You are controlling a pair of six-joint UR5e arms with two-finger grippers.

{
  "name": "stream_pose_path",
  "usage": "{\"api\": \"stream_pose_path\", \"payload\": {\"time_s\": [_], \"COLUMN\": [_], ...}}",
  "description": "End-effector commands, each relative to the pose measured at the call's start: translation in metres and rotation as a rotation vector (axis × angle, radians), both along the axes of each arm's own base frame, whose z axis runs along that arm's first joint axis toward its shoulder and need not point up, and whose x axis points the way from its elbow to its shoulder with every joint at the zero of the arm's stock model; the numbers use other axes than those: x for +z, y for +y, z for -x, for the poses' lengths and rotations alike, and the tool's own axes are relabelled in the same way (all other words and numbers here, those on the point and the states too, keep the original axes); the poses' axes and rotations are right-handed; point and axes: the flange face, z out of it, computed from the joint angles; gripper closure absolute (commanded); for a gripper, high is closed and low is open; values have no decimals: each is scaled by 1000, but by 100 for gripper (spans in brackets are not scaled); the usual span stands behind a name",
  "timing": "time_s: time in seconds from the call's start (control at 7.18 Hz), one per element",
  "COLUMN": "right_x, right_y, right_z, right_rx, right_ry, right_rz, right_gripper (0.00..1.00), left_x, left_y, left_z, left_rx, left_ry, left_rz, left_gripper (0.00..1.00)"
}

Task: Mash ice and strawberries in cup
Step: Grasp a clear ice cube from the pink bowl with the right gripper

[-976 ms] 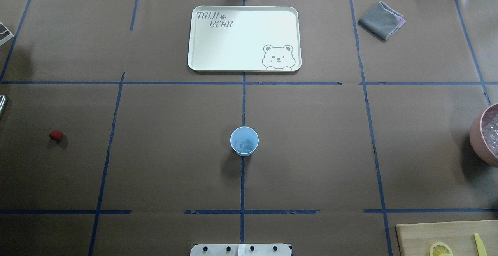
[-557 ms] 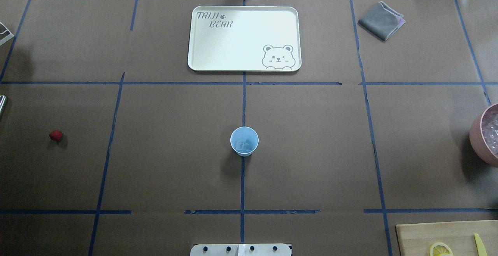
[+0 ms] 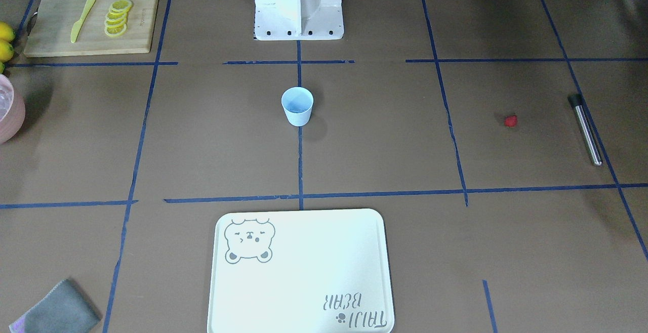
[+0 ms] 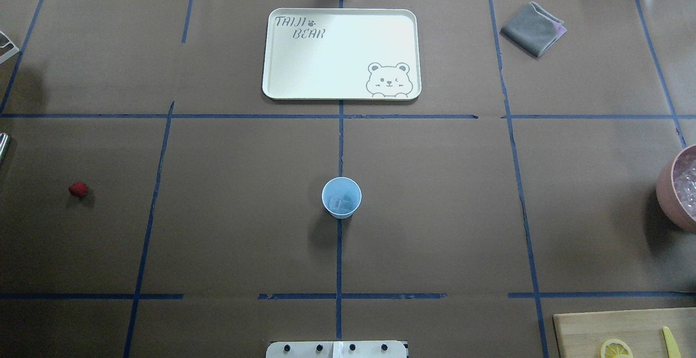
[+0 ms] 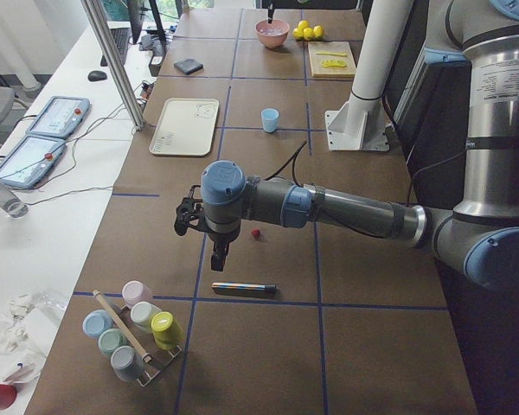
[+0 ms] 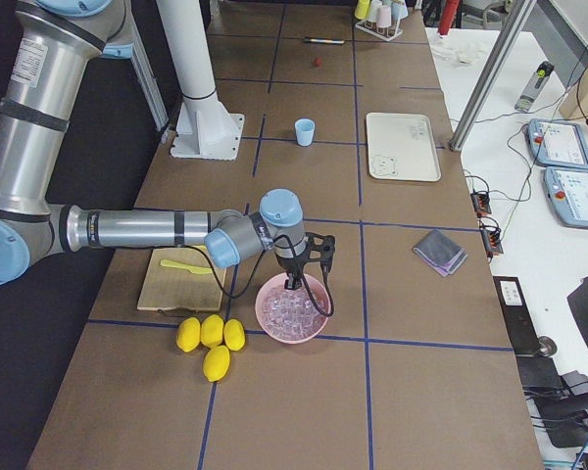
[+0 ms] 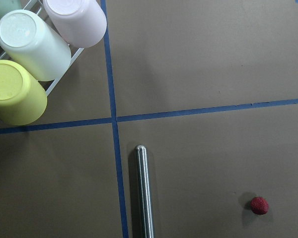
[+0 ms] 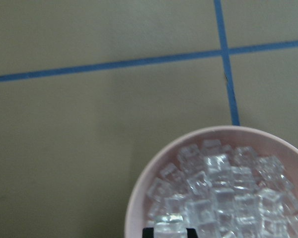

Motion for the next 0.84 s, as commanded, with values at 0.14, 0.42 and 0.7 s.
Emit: {"api": "stream_pose_path", "payload": {"time_s": [0.14,0.42,0.7], "right_x": [-126,-263,-357], "right_y": [-81,-124,-86], "right_z": [68,166,302], "right_rx": [-102,-173,-128], "right_ry": [-110,-169,-129], "right_rz": [-139,-37,44], "right_gripper": [100,100,100], "left_x": [6,11,12], "left_y": [0,0,-1], "left_z": [0,-1,-1], "left_rx": [0,-1,-6], "left_ry": [0,1,1], "left_rz": [16,28,37], "left_gripper": [0,0,0]}}
